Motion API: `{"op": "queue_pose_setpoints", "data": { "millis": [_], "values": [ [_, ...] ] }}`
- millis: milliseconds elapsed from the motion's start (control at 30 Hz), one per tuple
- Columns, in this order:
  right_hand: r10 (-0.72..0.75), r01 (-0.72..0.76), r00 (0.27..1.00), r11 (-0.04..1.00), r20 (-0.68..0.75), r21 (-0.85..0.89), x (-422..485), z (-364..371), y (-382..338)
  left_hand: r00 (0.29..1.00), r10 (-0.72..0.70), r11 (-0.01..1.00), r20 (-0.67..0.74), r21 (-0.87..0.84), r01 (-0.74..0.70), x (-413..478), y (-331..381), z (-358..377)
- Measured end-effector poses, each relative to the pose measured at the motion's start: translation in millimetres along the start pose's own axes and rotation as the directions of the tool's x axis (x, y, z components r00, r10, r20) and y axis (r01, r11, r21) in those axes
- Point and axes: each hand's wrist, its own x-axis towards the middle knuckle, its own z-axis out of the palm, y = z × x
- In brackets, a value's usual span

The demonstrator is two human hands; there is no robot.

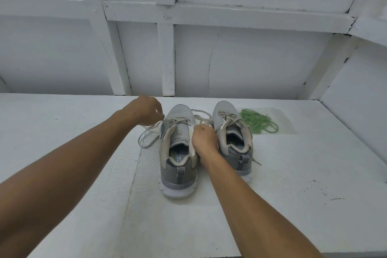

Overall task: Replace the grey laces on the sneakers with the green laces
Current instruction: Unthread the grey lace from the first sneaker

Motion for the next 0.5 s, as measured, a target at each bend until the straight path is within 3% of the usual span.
{"op": "queue_pose_setpoints", "data": {
  "millis": [133, 333, 500],
  "values": [
    [-0.032, 0.034, 0.999, 0.998, 0.042, -0.046, 1, -1, -4, 0.997, -0.032, 0.963, 0.064, -0.264, 0.047, -6, 19, 10],
    [-0.033, 0.091, 0.981, 0.949, 0.192, -0.302, 14, -6, -22, 0.965, -0.197, 0.847, 0.171, -0.467, 0.255, -5, 29, 26],
    [-0.143, 0.287, 0.945, 0.791, 0.294, -0.540, 25, -10, -53, 0.956, -0.245, 0.752, 0.160, -0.591, 0.292, -7, 22, 29]
  ]
}}
